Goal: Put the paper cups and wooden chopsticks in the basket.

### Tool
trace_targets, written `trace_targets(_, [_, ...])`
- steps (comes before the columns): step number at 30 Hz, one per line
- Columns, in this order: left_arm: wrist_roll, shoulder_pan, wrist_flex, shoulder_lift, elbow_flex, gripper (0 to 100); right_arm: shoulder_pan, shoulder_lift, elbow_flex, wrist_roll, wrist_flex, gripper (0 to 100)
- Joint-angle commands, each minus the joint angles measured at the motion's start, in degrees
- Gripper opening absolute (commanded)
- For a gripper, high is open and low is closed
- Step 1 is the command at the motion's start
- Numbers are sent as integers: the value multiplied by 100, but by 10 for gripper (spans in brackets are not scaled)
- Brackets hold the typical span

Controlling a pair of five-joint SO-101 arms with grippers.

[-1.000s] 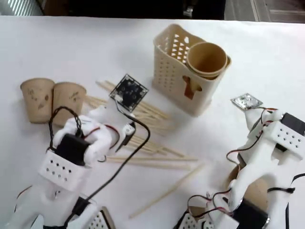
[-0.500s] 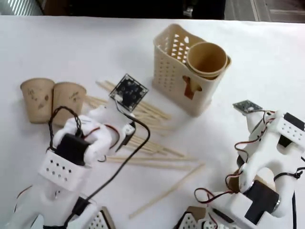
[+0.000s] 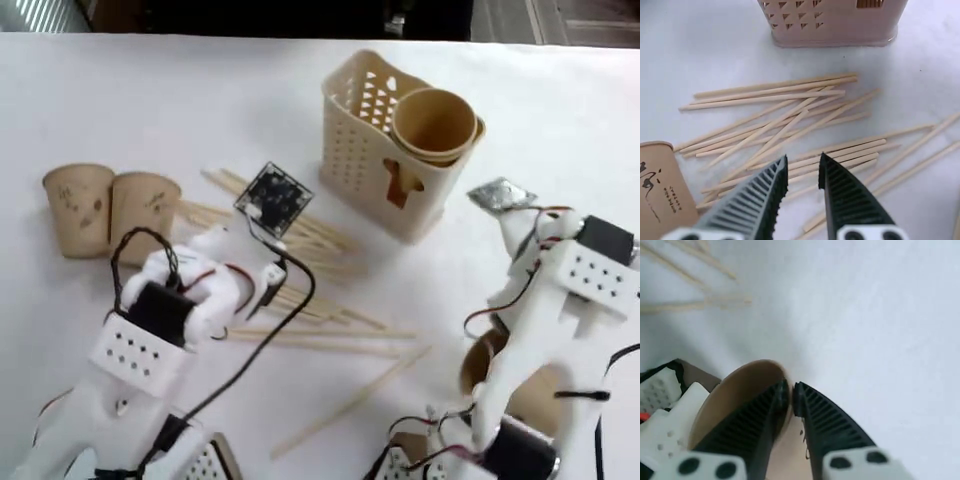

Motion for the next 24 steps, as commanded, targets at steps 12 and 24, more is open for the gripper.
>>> trace_targets(12, [62,-57,-62,-119,-9,119,-1420,-2299,-229,-2101,-110,18])
trace_targets(24, [62,-57,-70,-119,141,117,-2677,-4242,-264,-3622,-664,18])
